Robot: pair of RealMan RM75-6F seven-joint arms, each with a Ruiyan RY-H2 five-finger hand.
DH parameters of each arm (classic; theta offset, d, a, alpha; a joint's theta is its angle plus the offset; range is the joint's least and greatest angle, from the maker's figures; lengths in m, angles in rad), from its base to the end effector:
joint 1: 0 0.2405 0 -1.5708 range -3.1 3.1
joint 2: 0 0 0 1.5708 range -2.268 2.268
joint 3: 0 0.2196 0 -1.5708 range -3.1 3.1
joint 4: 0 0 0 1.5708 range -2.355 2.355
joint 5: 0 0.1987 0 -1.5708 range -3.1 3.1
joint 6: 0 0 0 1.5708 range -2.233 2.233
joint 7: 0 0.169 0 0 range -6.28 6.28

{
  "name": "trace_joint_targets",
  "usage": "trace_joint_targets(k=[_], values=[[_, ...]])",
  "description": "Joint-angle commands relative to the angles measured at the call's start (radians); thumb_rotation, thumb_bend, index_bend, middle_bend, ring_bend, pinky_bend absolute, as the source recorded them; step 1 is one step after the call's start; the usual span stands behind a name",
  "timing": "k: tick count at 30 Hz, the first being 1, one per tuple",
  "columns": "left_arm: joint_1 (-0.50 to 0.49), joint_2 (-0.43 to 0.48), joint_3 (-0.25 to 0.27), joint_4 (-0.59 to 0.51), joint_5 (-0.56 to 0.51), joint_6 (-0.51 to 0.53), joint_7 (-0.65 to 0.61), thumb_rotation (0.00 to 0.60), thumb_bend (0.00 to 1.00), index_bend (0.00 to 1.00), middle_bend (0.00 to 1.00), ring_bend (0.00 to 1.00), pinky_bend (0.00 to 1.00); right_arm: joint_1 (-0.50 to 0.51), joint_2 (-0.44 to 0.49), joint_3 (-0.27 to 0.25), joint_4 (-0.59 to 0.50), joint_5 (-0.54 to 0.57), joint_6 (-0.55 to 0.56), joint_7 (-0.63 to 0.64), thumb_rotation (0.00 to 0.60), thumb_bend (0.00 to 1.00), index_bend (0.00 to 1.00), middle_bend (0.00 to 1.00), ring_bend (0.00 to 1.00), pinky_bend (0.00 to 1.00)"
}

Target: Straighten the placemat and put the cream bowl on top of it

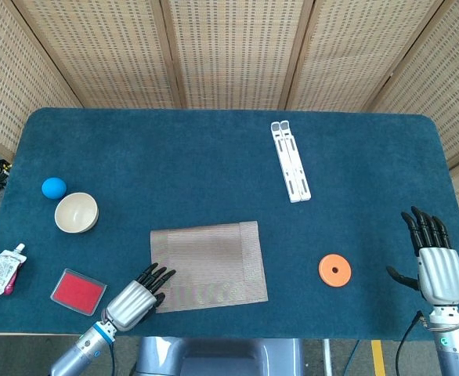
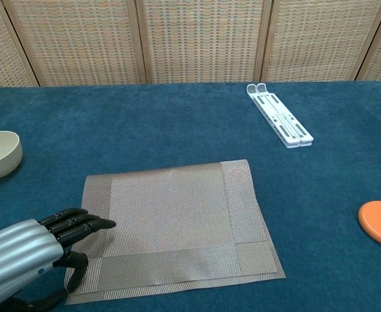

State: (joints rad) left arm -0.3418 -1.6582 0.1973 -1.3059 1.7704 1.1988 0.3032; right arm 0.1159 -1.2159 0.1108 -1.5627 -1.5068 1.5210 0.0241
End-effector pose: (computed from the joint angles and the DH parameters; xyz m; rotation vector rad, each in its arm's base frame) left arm -0.1847 0.1724 -0.0653 -2.2110 -0.6937 -0.8873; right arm -0.2587 -0.2217 0.1457 1.3246 -0.8696 1.0493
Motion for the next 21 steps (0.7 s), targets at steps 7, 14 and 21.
trace_joint_targets(k=[7, 14, 21], values=[[-0.004, 0.001, -0.004, -0.001, 0.006, 0.007, -0.006, 0.600, 0.51, 0.57, 0.00, 0.00, 0.00, -0.001, 0.001, 0.000, -0.002, -0.003, 0.002, 0.002, 0.600, 0.12, 0.00, 0.00, 0.00, 0.00], [-0.010, 0.005, -0.013, -0.010, 0.004, 0.007, -0.005, 0.600, 0.52, 0.57, 0.00, 0.00, 0.00, -0.002, 0.004, 0.000, -0.004, -0.004, 0.004, 0.005, 0.600, 0.12, 0.00, 0.00, 0.00, 0.00], [-0.031, 0.024, -0.051, -0.061, 0.002, 0.022, 0.001, 0.600, 0.52, 0.58, 0.00, 0.00, 0.00, -0.002, 0.004, 0.000, -0.004, -0.005, 0.007, 0.004, 0.600, 0.12, 0.00, 0.00, 0.00, 0.00]])
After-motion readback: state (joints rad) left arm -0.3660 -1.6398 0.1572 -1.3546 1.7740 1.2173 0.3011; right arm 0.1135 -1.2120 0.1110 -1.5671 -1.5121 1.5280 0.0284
